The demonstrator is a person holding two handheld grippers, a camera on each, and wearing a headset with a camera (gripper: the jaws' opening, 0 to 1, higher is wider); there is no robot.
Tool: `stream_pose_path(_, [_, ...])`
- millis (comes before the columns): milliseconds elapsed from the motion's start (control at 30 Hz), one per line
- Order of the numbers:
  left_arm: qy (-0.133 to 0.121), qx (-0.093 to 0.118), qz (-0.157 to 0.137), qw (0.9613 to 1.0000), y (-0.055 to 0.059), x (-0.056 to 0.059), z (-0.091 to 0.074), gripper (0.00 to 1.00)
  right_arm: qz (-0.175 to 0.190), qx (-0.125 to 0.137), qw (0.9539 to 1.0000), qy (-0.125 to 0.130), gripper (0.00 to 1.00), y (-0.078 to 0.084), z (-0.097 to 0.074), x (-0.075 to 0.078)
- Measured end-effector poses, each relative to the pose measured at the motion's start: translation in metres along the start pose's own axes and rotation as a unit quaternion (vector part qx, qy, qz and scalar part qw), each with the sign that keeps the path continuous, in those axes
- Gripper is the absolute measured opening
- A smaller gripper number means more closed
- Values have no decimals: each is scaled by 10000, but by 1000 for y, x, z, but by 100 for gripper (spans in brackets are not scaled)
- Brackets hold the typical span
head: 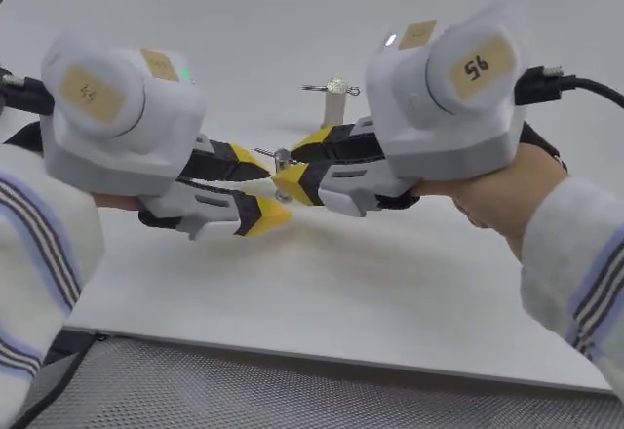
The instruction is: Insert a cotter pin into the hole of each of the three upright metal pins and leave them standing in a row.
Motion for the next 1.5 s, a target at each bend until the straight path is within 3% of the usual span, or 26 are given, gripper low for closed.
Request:
stream_pose_path(200, [100,184,-108,9997,1,0,-7,49,-61,-42,10000,-66,16,2,8,0])
stream_pose_path(267, [83,214,-277,9994,3,-2,-9,56,-66,-71,9999,-94,16,3,8,0])
stream_pose_path(367, [17,267,-308,9992,6,-5,-11,70,-98,-95,9998,-130,16,4,9,-1])
stream_pose_path(533, [-30,392,-297,9988,7,-6,-16,82,-131,-132,9997,-176,16,5,11,-2])
stream_pose_path(567, [-48,458,-300,9985,6,-7,-17,86,-128,-141,9996,-185,16,6,12,-2])
stream_pose_path(600, [-127,656,-349,9972,0,-9,-18,91,-129,-150,9996,-200,15,6,13,-1])
stream_pose_path(667, [-148,741,-384,9964,-2,-11,-20,100,-153,-154,9995,-207,15,6,14,-1])
stream_pose_path(767, [-128,706,-424,9965,-1,-11,-22,99,-212,-164,9994,-206,13,6,14,0])
stream_pose_path(900, [-129,812,-542,9951,-3,-11,-25,99,-255,-159,9993,-200,12,5,13,1])
stream_pose_path(1100, [-163,624,-509,9966,3,-12,-25,99,-513,-225,9983,-131,9,6,11,1])
stream_pose_path(1233, [-219,609,-486,9967,2,-13,-23,99,-476,-63,9988,-93,9,2,5,4])
stream_pose_path(1500, [-153,485,-345,9981,0,-6,-19,99,-614,-133,9980,-115,9,6,-12,10])
Point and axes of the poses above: the centre of the closed fingertips' face, and the gripper's own axes: z roughly forward along the fingers, x roughly to its right, y roughly out of its underside, the point moved 1 cm from there along -z, roughly backward along the fingers, and after that the axes turned 8 degrees about -z, right-handed, at the moved point
